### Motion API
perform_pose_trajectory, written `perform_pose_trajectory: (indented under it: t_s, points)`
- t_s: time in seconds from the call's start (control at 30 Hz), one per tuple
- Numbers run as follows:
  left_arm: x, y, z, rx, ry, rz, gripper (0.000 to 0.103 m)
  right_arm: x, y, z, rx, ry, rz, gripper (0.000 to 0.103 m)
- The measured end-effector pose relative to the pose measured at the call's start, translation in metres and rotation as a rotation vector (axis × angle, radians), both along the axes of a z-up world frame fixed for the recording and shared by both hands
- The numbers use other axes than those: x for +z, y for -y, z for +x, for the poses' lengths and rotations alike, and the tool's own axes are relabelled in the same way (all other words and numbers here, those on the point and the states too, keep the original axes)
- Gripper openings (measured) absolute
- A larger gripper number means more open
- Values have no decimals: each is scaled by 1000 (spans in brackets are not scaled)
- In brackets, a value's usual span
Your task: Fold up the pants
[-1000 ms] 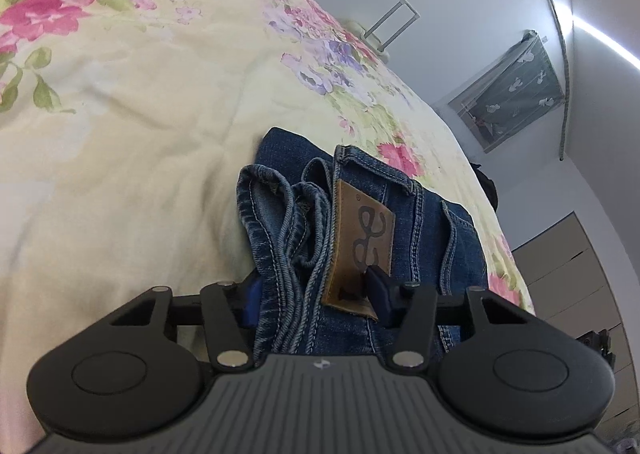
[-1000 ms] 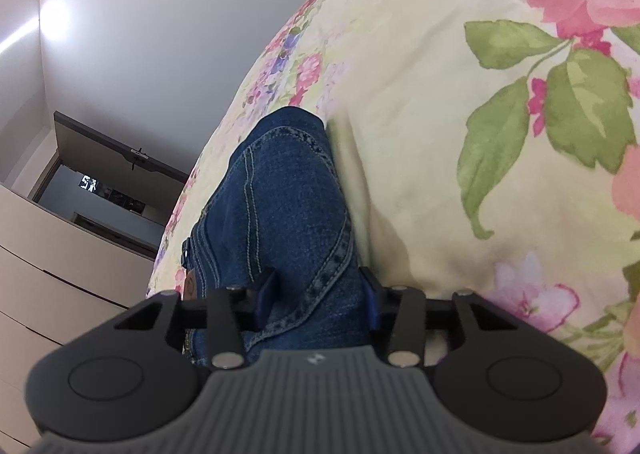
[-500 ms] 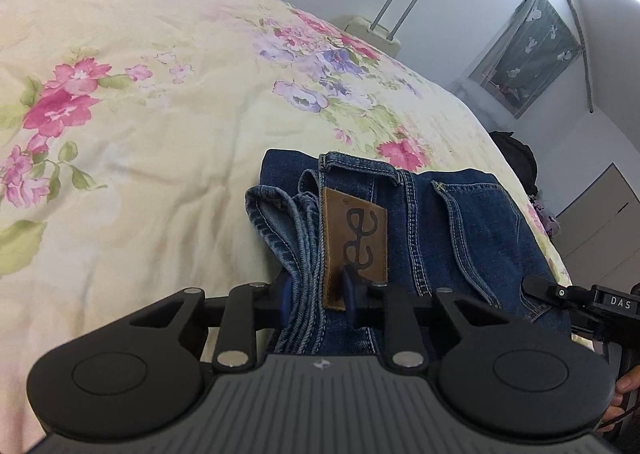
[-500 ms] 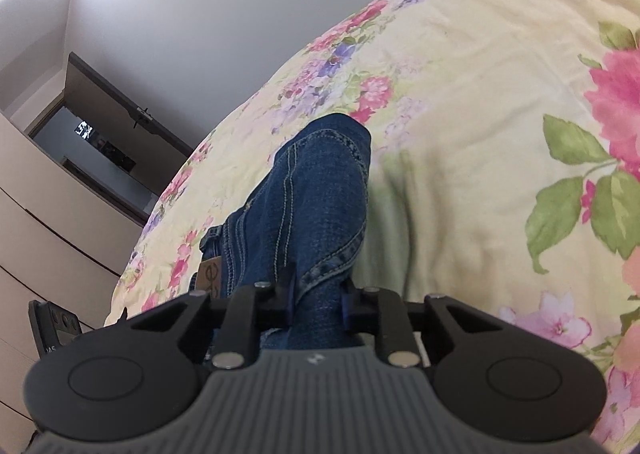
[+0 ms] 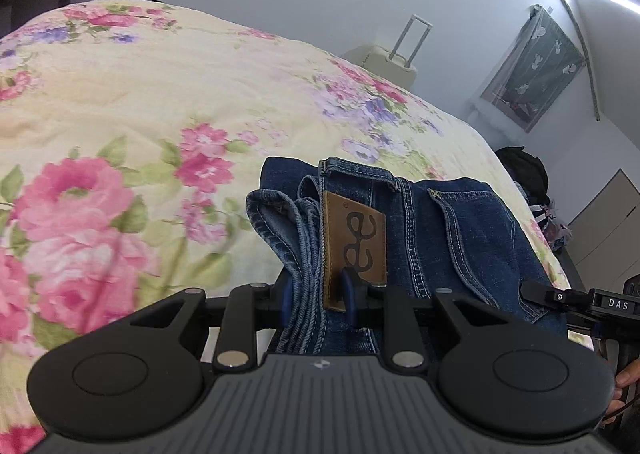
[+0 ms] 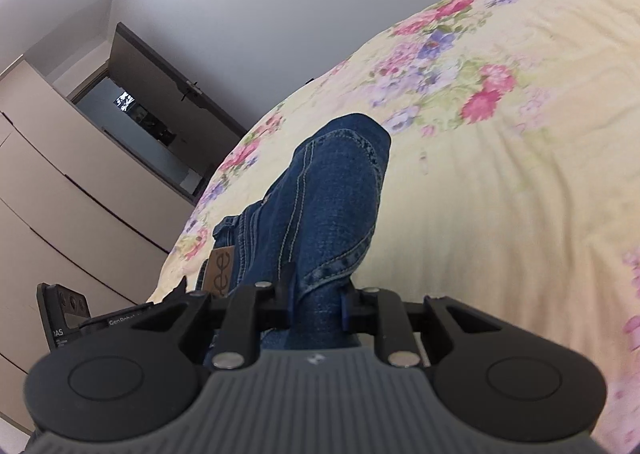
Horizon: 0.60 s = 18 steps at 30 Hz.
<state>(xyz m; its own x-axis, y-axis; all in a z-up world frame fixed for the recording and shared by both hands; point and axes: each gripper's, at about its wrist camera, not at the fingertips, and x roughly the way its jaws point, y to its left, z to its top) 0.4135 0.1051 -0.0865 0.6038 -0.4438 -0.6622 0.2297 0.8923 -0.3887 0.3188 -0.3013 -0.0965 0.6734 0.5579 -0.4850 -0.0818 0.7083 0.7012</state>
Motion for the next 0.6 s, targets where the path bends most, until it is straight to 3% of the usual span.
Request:
perform_pose_trajectory:
  t_s: [0.17,0.2,0.23,0.33,0.4,0.47,0.6]
  points:
    - [3,-65,0,46,-8,75,21,-13,-73,10,62,-34,60,15]
    - [1,-74,1,56,-6,87,8,-17,-85,13,72,-40,66,15]
    - [-2,-85,3,64,-12,85,0,-22,-101,15,84,-45,70,15]
    - [-14,-108,8,61,-14,-4,0,-38,-134,20,115,-62,64,15]
    - [-25,-110,10,74,-19,27,0,-53,-154,22,144,-86,63,15]
    - [-33,-114,9,58,-21,25,0,-62,-165,21,120,-93,-38,15]
    - [-40,-95,1,-21,16,97,0,-83,-149,25,55,-182,-60,15]
